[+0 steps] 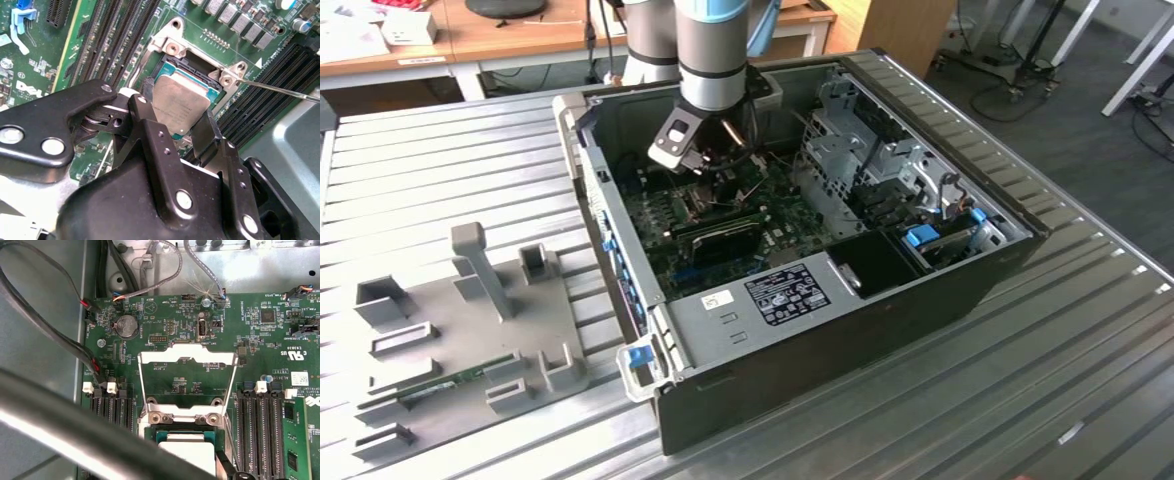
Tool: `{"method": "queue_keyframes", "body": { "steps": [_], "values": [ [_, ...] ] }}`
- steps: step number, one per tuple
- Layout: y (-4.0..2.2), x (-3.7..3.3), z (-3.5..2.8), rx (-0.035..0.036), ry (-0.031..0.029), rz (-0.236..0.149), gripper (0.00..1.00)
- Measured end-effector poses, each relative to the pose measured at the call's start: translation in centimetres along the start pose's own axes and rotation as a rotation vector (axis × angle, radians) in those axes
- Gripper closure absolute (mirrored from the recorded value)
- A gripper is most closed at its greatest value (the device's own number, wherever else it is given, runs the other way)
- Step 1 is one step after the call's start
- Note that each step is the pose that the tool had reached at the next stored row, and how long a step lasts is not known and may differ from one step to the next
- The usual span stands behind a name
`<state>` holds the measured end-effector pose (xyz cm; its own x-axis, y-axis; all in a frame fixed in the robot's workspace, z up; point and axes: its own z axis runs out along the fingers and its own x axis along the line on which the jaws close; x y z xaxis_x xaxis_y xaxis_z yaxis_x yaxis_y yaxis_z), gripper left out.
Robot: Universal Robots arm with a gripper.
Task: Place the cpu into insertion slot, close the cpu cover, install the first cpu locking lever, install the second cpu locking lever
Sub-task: 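Place the cpu into insertion slot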
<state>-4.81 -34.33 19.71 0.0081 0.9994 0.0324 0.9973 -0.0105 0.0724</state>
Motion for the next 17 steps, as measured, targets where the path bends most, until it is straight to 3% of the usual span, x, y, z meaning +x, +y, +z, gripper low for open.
{"method": "queue_keyframes", "body": {
  "steps": [17],
  "values": [
    [-0.02,0.16,0.26,0.0001,-0.0001,0.000,0.46]
  ]
}}
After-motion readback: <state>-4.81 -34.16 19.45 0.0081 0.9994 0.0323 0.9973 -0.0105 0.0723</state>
